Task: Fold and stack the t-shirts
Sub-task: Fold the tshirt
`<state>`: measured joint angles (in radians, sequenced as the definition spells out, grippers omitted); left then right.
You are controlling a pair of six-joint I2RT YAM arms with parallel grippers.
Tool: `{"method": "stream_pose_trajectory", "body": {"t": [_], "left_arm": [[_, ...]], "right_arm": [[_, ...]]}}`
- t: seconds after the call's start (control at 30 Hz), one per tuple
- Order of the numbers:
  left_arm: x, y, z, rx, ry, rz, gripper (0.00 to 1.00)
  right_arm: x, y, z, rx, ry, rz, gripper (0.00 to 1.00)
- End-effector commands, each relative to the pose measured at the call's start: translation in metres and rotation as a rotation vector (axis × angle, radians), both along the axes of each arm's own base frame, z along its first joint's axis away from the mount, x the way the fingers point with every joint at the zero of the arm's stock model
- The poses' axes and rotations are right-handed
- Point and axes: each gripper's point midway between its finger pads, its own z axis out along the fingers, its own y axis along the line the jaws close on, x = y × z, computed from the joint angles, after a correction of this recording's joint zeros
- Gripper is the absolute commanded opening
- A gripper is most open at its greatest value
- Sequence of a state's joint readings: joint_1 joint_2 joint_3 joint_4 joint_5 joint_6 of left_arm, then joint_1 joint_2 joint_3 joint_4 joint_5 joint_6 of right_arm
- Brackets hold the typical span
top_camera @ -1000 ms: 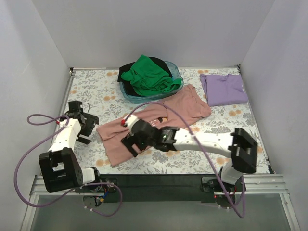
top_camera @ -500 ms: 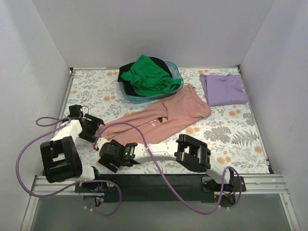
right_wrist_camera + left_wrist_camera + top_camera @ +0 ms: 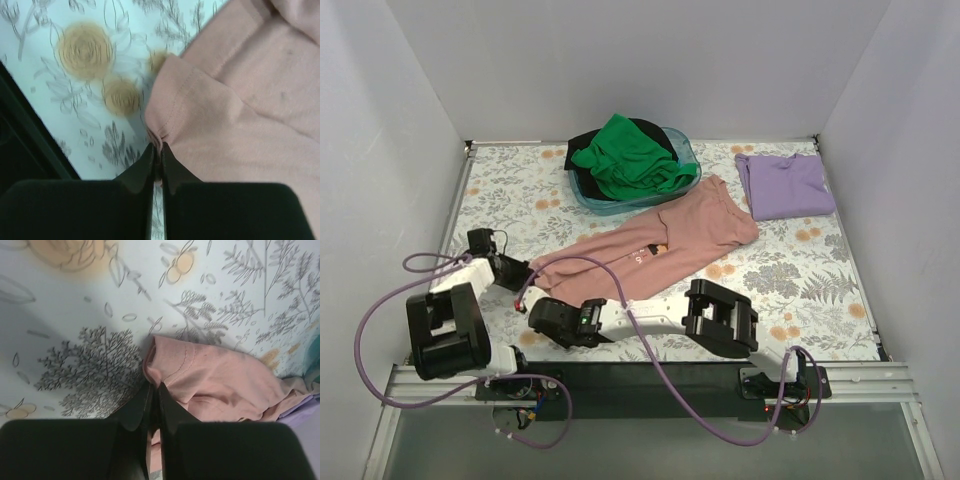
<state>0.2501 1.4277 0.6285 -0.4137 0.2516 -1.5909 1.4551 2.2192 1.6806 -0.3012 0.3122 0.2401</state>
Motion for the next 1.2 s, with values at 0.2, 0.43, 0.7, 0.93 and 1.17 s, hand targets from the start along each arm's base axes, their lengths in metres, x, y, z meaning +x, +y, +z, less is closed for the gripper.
{"method": "stream_pose_trajectory", "body": {"t": [0.2,0.43,0.7,0.93,1.17], "left_arm": [[-0.066,-0.039,0.015,-0.052,-0.02,-0.009,0.0],[-0.114,-0.082,0.022,-0.101,-0.009,-0.083,0.0],[-0.142,-0.091,0.041,-0.153,-0.061,-0.108,0.0],[-0.131,-0.083,0.07,-0.094,-0.117,-0.111,0.0],[-0.105,-0.086,0.094,-0.101,-0.197,-0.122,0.0]], "right_arm": [[-0.064,-0.108,-0.005,-0.114,0.172,0.0,0.01],[-0.1,-0.182,-0.005,-0.172,0.304,-0.038,0.01],[-0.164,-0.181,0.027,-0.086,0.441,0.069,0.01],[-0.186,-0.147,0.056,0.01,0.456,0.197,0.01],[-0.151,-0.169,0.058,0.033,0.432,0.017,0.01]]}}
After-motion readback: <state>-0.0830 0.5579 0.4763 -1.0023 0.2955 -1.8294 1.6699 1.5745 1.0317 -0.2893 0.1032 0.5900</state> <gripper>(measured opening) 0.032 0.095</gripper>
